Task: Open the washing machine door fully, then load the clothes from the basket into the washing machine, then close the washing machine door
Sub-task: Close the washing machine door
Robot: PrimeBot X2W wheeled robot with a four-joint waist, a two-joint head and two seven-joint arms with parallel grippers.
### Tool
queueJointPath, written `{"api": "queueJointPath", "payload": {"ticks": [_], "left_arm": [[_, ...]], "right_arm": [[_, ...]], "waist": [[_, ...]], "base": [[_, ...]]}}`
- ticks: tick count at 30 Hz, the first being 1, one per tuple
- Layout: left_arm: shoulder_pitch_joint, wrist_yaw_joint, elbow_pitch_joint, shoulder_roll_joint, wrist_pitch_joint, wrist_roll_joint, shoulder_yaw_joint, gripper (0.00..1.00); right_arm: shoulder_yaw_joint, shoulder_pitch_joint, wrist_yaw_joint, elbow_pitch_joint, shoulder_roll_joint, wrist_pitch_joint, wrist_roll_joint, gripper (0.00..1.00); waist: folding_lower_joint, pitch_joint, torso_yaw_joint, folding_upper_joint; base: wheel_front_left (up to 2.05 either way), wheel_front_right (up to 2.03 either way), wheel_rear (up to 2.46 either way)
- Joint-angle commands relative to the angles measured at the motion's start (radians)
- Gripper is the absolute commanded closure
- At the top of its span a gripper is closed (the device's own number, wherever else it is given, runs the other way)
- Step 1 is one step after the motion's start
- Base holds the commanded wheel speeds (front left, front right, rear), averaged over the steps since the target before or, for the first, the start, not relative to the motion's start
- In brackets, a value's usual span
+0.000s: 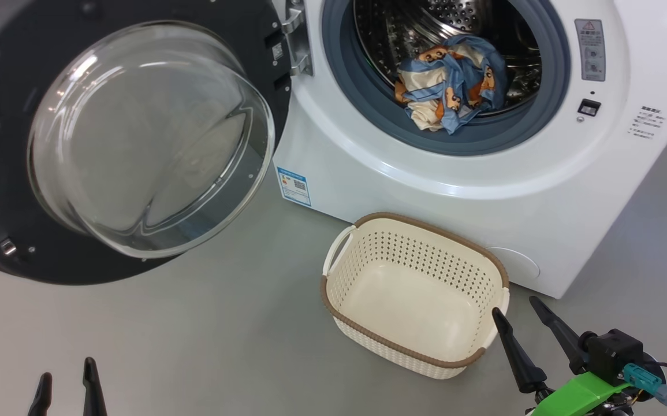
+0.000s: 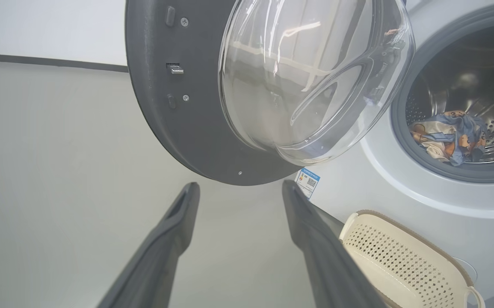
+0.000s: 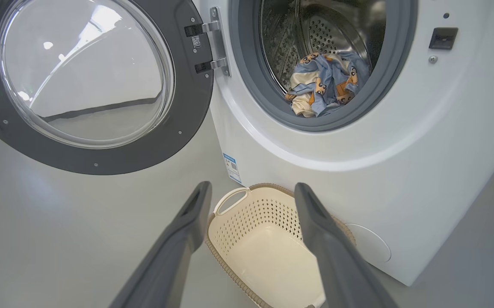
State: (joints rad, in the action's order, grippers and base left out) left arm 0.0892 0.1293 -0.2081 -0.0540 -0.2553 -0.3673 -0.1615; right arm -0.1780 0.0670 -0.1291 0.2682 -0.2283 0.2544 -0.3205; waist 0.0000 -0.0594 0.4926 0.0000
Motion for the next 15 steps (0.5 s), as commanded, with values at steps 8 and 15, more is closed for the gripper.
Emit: {"api": "queueJointPath", "payload": {"ticks": [8, 15], "left_arm": [[-0.005, 0.001, 0.032, -0.011, -0.006, 0.010, -0.040, 0.00], [-0.043, 0.001, 0.053, -0.015, -0.006, -0.023, -0.055, 1.00]], "right_arm": [[-0.024, 0.030, -0.002, -0.021, -0.007, 0.007, -0.015, 0.00], [-0.031, 0.040, -0.002, -0.026, -0.006, 0.007, -0.011, 0.00]], "waist": [[0.0000, 0.000, 0.012, 0.0000], [0.0000, -0.026, 0.010, 0.0000]], "base": [[0.00, 0.00, 0.00], [0.00, 0.00, 0.00]]}}
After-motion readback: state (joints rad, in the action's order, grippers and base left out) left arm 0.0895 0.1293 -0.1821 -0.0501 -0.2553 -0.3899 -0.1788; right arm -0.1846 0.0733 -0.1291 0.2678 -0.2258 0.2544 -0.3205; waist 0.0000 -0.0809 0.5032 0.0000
